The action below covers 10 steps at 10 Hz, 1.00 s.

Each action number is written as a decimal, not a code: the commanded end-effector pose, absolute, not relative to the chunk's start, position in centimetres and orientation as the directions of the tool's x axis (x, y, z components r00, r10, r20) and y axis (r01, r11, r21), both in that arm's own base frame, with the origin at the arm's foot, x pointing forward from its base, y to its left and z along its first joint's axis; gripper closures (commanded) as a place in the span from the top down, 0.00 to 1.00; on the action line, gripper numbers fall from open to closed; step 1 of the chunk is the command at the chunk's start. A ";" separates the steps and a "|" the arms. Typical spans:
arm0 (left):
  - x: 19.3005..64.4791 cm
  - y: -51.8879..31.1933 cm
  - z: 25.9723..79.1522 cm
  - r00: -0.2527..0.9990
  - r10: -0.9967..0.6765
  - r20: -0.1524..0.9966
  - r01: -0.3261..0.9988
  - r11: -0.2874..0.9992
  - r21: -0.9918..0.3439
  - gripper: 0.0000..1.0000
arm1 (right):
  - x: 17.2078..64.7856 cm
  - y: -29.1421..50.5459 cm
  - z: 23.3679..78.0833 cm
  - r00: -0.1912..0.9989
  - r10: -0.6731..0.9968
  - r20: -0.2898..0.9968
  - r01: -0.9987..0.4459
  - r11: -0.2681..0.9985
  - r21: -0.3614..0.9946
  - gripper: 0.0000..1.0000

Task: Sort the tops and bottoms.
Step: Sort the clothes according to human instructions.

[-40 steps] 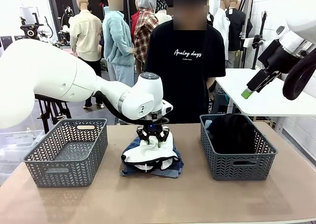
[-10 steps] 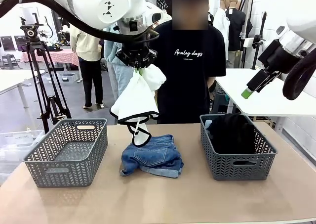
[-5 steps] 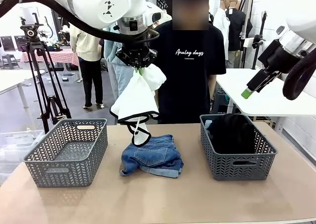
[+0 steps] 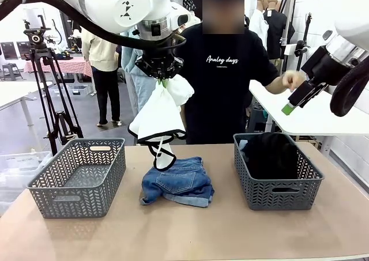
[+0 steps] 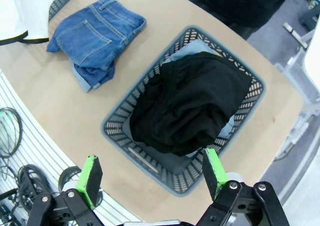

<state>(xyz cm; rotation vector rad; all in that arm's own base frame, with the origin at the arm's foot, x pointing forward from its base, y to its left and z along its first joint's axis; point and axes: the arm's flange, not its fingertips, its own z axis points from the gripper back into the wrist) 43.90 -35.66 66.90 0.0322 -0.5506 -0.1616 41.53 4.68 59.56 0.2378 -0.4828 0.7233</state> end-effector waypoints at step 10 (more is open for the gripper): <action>43.9 -35.4 67.1 0.836 -0.157 0.525 0.144 0.987 0.067 0.00 | 41.4 4.6 59.5 0.650 0.582 0.490 -0.682 0.730 0.038 1.00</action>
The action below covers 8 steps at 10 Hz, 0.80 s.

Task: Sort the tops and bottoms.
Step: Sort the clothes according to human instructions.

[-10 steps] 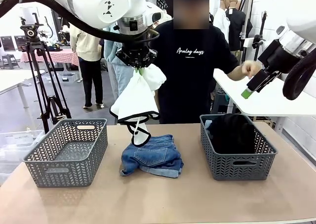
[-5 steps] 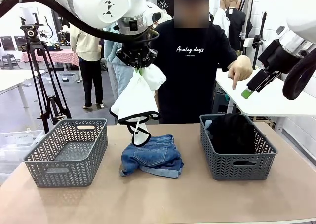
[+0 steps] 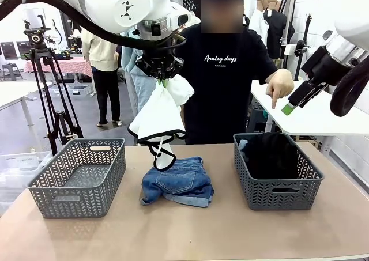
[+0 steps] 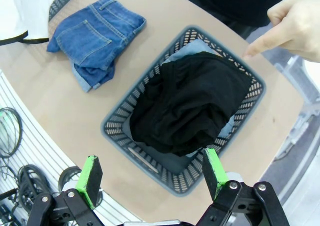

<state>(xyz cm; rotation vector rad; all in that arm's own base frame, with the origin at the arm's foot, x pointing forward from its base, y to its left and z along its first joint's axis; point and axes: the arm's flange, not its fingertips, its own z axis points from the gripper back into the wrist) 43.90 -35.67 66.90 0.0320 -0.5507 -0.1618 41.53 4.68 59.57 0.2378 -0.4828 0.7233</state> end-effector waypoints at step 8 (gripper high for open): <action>43.9 -35.4 67.1 0.836 -0.157 0.525 0.144 0.987 0.067 0.00 | 33.6 -2.0 64.9 0.627 0.509 0.589 -0.629 0.777 -0.002 1.00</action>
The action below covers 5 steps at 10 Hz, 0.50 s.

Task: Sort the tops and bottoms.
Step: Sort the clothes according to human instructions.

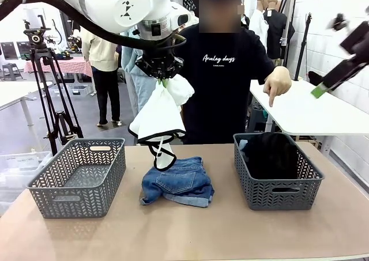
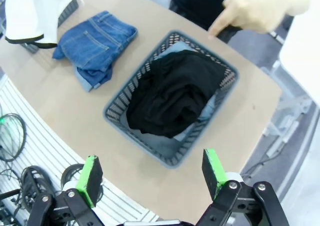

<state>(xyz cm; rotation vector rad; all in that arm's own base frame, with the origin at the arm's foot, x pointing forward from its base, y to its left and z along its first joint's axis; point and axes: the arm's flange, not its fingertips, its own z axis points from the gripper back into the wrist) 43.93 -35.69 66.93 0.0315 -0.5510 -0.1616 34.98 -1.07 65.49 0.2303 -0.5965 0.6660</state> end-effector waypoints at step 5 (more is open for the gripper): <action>43.9 -35.7 66.9 0.840 -0.161 0.519 0.145 0.987 0.073 0.00 | 32.5 -4.1 66.4 0.629 0.488 0.606 -0.611 0.791 -0.002 1.00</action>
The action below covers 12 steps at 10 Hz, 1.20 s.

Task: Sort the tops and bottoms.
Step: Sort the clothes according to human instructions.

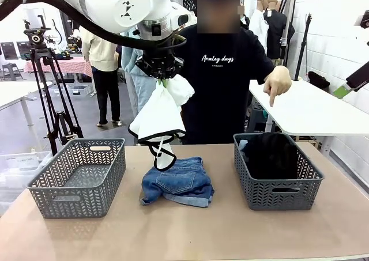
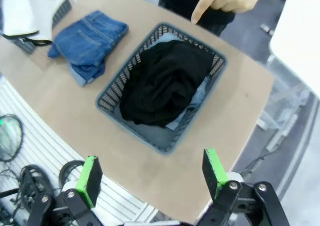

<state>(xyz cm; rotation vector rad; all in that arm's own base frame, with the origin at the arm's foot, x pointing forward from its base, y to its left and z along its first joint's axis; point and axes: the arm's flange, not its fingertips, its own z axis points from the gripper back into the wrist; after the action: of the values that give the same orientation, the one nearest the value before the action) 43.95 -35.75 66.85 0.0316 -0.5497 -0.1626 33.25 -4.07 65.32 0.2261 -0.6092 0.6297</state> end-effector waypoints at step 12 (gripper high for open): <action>43.1 -48.2 71.6 0.719 -0.251 0.648 0.427 0.896 -0.125 0.00 | 32.5 -4.1 66.4 0.629 0.488 0.606 -0.611 0.791 -0.002 1.00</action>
<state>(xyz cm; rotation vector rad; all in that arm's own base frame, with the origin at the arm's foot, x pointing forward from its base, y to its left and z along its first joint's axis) 42.53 -46.45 71.67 -0.2359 -0.6673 -0.3168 32.53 -4.14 66.47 0.2180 -0.6370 0.6345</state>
